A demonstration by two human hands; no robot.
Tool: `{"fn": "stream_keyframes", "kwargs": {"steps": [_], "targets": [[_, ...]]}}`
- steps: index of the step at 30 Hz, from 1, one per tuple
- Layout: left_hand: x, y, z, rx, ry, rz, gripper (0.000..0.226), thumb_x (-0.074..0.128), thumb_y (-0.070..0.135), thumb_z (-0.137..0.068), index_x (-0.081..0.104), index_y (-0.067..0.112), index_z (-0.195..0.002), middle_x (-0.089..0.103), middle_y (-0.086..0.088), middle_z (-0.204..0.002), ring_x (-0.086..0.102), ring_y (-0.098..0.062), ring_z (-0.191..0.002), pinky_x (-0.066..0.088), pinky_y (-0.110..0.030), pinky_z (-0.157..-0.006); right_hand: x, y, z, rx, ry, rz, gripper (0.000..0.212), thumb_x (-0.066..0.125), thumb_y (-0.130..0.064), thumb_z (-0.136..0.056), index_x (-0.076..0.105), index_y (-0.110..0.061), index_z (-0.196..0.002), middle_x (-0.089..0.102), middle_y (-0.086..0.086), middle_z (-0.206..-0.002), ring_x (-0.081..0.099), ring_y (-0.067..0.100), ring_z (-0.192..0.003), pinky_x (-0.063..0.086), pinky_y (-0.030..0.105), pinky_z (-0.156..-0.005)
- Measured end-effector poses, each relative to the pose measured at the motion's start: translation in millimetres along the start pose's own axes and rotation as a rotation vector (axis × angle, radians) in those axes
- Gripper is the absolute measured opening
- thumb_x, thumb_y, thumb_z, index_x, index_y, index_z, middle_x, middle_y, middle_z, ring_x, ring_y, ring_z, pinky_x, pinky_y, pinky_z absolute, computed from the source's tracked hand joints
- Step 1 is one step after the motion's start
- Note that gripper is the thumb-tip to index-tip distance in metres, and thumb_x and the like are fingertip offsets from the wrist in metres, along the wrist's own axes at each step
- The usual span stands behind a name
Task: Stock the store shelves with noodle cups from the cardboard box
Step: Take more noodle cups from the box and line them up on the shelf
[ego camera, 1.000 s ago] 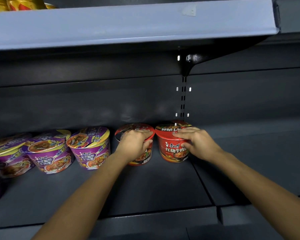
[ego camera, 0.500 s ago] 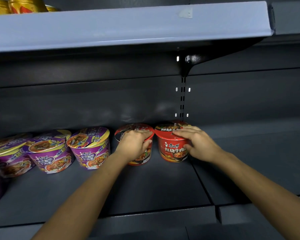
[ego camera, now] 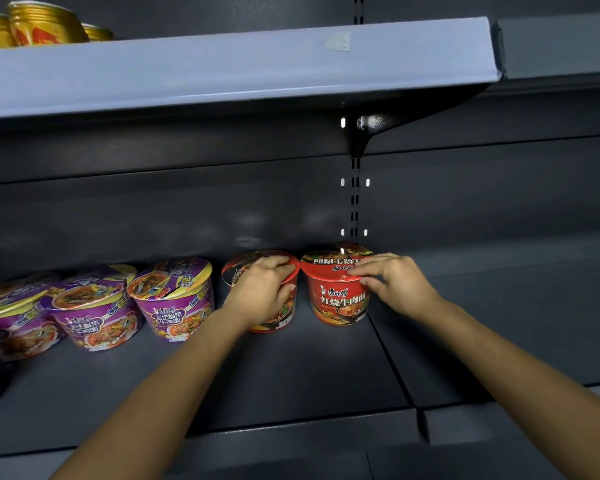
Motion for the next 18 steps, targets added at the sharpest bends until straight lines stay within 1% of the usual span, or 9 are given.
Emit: {"fn": "stream_keyframes", "kwargs": {"steps": [2,4,11,13,15,18], "targets": [[0,1,0,-0.008,0.004,0.002,0.046,0.049,0.026,-0.097,0.045,0.014,-0.140,0.040,-0.002,-0.147,0.035,-0.020,-0.136,0.023,-0.028,-0.113,0,1,0,0.015,0.003,-0.010,0.027,0.065,-0.011,-0.088,0.069,-0.016,-0.114,0.066,0.002,-0.121,0.055,0.018,-0.118,0.033,0.018,-0.102],[0,1,0,-0.017,0.004,0.007,0.044,0.049,0.023,-0.096,0.046,0.013,-0.139,0.045,-0.004,-0.144,0.038,-0.020,-0.134,0.025,-0.027,-0.112,1,2,1,0.034,0.010,-0.033,0.026,0.065,-0.010,-0.088,0.070,-0.016,-0.113,0.066,0.003,-0.120,0.055,0.017,-0.119,0.030,0.014,-0.100],[-1,2,-1,-0.017,-0.016,0.004,0.044,0.051,0.021,-0.095,0.048,0.012,-0.138,0.049,-0.005,-0.141,0.041,-0.021,-0.133,0.028,-0.028,-0.111,-1,1,2,0.076,-0.008,-0.070,0.028,0.062,-0.012,-0.090,0.068,-0.017,-0.117,0.064,0.002,-0.124,0.052,0.015,-0.122,0.026,0.010,-0.098],[-2,2,-2,-0.024,-0.032,-0.002,0.044,0.051,0.022,-0.095,0.048,0.012,-0.138,0.049,-0.005,-0.142,0.041,-0.020,-0.133,0.028,-0.028,-0.111,-1,1,2,0.077,-0.043,-0.047,0.032,0.061,-0.012,-0.091,0.064,-0.018,-0.122,0.061,0.001,-0.129,0.048,0.015,-0.126,0.026,0.012,-0.101],[-4,2,-3,-0.038,-0.055,-0.012,0.044,0.050,0.026,-0.096,0.047,0.015,-0.139,0.049,-0.003,-0.142,0.042,-0.019,-0.133,0.030,-0.028,-0.111,1,1,4,0.079,-0.075,-0.020,0.041,0.060,-0.010,-0.091,0.056,-0.021,-0.131,0.054,0.001,-0.137,0.042,0.015,-0.132,0.024,0.017,-0.107],[-10,1,-2,-0.056,-0.058,-0.028,0.044,0.043,0.031,-0.099,0.042,0.022,-0.142,0.048,0.001,-0.143,0.044,-0.021,-0.131,0.036,-0.034,-0.107,2,4,8,0.080,-0.087,-0.021,0.051,0.061,-0.011,-0.089,0.049,-0.022,-0.138,0.048,0.001,-0.142,0.035,0.015,-0.136,0.022,0.022,-0.111]]}}
Point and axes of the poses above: each hand's wrist, its own z-axis away from the middle knuckle, its own x-axis out of the palm, y = z × x, the point moved 4 cm from there along -z, towards the middle knuckle
